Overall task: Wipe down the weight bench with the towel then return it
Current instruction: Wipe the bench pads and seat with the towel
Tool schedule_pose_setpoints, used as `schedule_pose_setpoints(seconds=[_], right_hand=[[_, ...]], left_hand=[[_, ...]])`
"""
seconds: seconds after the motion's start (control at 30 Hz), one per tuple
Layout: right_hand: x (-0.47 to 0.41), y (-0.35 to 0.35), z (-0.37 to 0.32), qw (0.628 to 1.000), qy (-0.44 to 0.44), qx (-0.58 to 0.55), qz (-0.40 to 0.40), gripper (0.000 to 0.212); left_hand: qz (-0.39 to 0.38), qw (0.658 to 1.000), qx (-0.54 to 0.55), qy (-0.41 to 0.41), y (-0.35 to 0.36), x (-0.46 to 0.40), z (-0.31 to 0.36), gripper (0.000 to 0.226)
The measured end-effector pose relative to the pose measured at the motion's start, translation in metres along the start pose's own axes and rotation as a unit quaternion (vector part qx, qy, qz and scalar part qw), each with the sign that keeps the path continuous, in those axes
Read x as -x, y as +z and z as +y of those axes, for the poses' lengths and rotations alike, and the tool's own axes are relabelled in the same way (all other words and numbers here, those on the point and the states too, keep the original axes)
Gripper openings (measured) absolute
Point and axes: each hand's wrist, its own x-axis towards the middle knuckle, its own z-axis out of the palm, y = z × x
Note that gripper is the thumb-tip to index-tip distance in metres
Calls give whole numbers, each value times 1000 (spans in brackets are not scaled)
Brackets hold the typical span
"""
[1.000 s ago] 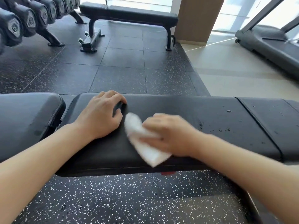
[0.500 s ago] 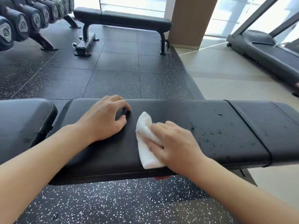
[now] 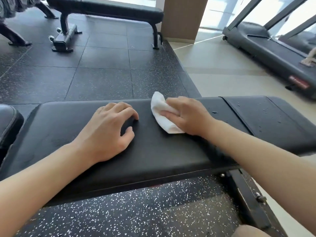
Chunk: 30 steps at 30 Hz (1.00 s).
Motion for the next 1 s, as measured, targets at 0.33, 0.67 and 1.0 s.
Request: schedule_pose_setpoints(seconds=[0.33, 0.67, 1.0], right_hand=[[-49, 20, -50, 995, 71, 61, 23, 39], [-3, -13, 24, 987, 155, 34, 26, 27], [98, 14, -120, 993, -9, 27, 117, 19]], left_hand=[[6, 1000, 5, -3, -1, 1, 1, 29], [4, 1000, 26, -5, 0, 0, -1, 21], [-72, 992, 105, 23, -23, -4, -45, 23]])
